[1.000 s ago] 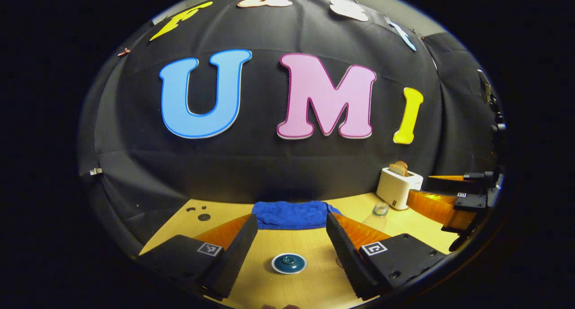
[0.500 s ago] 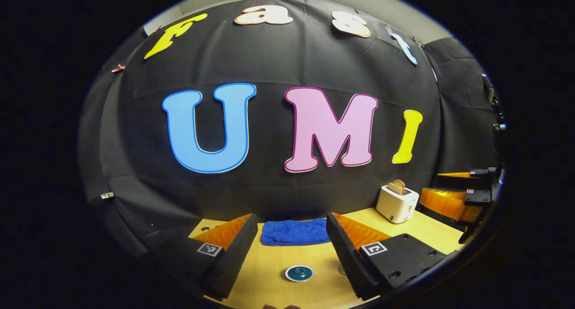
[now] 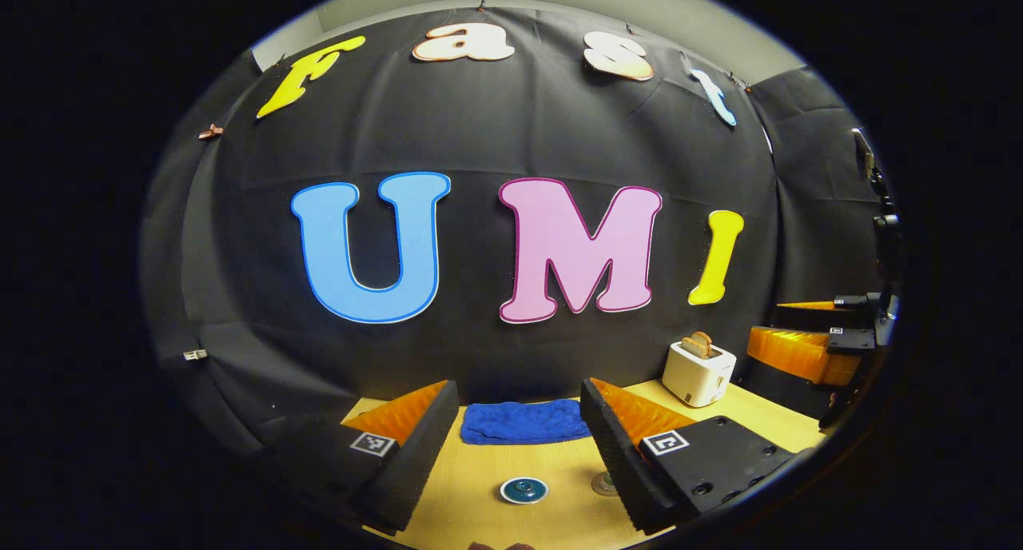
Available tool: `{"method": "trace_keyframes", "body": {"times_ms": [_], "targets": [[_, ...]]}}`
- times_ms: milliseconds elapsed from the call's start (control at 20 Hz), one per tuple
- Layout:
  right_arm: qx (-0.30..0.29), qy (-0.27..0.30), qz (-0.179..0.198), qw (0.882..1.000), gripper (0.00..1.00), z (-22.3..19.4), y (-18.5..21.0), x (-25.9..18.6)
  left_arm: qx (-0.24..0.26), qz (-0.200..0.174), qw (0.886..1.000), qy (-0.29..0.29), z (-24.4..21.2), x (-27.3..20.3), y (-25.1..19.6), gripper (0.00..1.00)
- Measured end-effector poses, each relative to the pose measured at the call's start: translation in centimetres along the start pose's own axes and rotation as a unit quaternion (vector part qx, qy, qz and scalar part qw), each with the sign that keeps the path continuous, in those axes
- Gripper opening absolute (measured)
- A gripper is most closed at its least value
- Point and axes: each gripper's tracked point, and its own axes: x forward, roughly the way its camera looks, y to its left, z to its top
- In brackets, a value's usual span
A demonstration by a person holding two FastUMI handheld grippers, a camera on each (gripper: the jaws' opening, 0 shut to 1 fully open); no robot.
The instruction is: Open the teacup lid with one hand, grasp the water bottle and pour water into the teacup with the other hand; after pouring, place the water bottle on the coaster and then close the teacup lid.
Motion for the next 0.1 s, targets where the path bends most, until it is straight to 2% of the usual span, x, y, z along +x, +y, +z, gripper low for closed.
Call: {"method": "trace_keyframes", "body": {"times_ms": [100], "targets": [[-0.009,-0.002,0.004,1.0,0.96,0.18,-0.35,-0.33,0.003,-0.003,1.0,0.0,0.11,-0.11,-0.51,0.96]]}}
